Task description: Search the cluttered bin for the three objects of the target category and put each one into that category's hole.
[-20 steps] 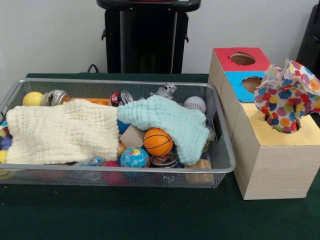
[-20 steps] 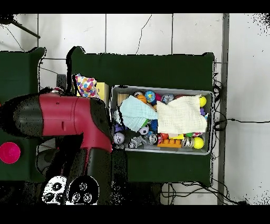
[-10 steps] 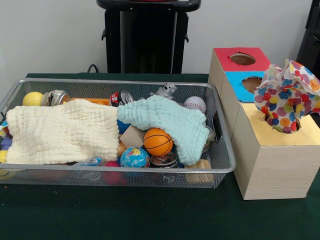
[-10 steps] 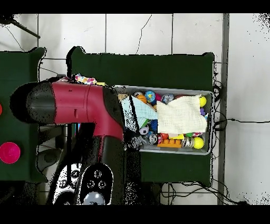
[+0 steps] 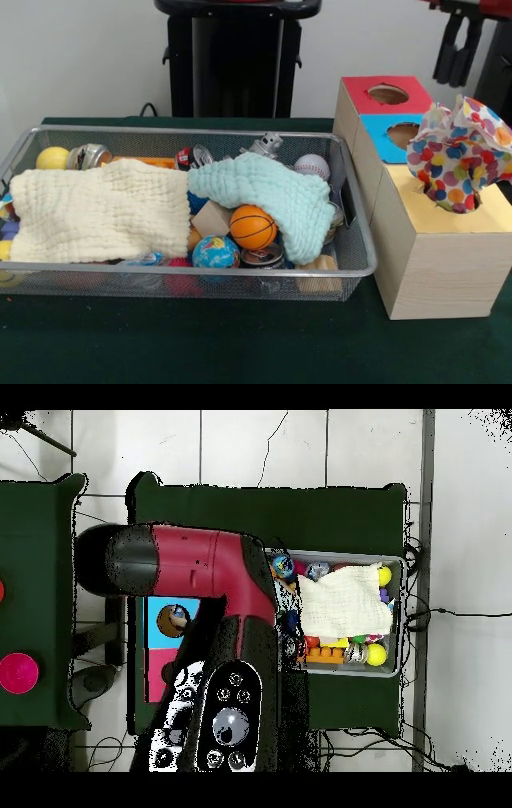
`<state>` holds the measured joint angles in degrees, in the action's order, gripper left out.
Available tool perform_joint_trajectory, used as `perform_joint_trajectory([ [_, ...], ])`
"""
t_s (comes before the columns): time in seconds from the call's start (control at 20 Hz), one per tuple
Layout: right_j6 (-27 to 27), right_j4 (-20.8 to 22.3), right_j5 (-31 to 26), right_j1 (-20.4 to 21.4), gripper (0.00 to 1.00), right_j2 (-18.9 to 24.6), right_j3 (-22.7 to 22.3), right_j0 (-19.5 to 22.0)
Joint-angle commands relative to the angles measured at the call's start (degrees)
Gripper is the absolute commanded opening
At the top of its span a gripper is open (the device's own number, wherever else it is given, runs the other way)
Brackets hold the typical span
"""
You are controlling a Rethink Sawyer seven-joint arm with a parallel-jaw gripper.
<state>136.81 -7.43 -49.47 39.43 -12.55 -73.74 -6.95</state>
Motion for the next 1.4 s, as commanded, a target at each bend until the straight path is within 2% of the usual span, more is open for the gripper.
perform_joint_trajectory([
  [0.05,-8.1,3.8,-2.0,-4.6,0.00,8.1,-0.7,3.9],
  [0.4,-4.9,5.6,-2.8,-5.5,0.00,9.0,1.1,3.5],
  [0.7,0.6,5.8,-7.3,-5.2,0.00,7.4,3.4,0.7],
  [1.0,3.2,4.4,-10.1,-3.4,0.00,6.4,2.3,-1.0],
  [1.25,2.3,3.7,-7.2,-2.6,0.00,6.9,-0.7,-0.4],
  [1.4,1.4,3.9,-2.3,-2.1,0.00,7.4,-3.9,0.1],
])
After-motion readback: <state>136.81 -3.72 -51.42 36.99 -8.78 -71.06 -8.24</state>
